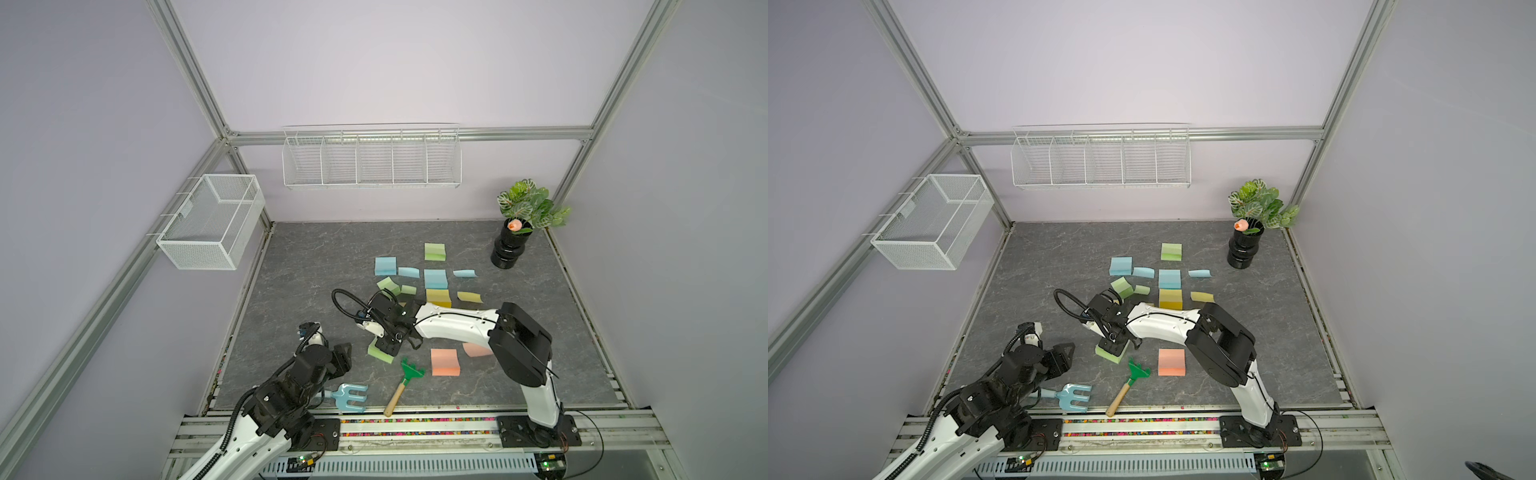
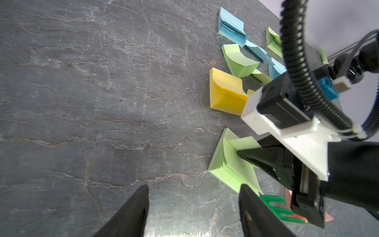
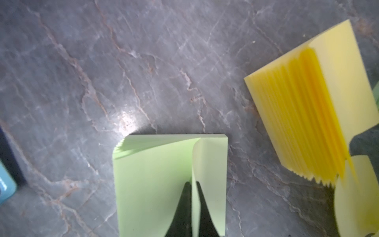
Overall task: Tear off pages from different memo pads
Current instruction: Pick up the memo pad from the center of the board, then tear off the paper from the memo pad.
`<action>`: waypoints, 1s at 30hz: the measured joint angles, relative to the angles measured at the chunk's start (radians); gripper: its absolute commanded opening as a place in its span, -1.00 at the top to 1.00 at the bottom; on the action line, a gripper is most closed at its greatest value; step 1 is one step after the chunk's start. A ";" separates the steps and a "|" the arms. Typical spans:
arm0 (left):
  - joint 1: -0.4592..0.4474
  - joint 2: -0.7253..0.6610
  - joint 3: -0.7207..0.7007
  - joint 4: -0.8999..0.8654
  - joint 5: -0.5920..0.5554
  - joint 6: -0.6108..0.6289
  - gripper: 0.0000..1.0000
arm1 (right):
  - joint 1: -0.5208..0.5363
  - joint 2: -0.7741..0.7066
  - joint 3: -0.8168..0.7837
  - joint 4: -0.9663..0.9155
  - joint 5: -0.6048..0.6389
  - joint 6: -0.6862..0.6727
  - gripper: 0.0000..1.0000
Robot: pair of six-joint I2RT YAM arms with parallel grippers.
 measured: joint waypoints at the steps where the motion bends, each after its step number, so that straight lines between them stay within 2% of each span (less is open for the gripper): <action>1: 0.000 0.000 0.000 0.005 0.007 0.007 -0.41 | 0.000 -0.007 -0.016 0.016 -0.016 -0.024 0.88; 5: 0.000 0.000 -0.002 0.049 0.073 0.050 -0.47 | -0.010 -0.098 -0.133 0.083 -0.110 -0.137 0.87; 9: 0.000 -0.001 -0.019 0.123 0.170 0.092 -0.55 | -0.064 -0.235 -0.206 0.137 -0.250 -0.216 0.87; 15: 0.000 -0.001 -0.031 0.216 0.312 0.146 -0.59 | -0.170 -0.362 -0.214 0.193 -0.474 -0.327 0.87; 22: 0.000 -0.015 -0.031 0.307 0.433 0.183 -0.61 | -0.168 -0.383 -0.195 0.092 -0.679 -0.465 0.87; 28: 0.000 -0.016 -0.036 0.383 0.507 0.193 -0.47 | -0.168 -0.383 -0.163 -0.014 -0.783 -0.546 0.87; 30: 0.000 -0.015 -0.037 0.409 0.527 0.197 -0.25 | -0.168 -0.383 -0.163 -0.024 -0.797 -0.549 0.87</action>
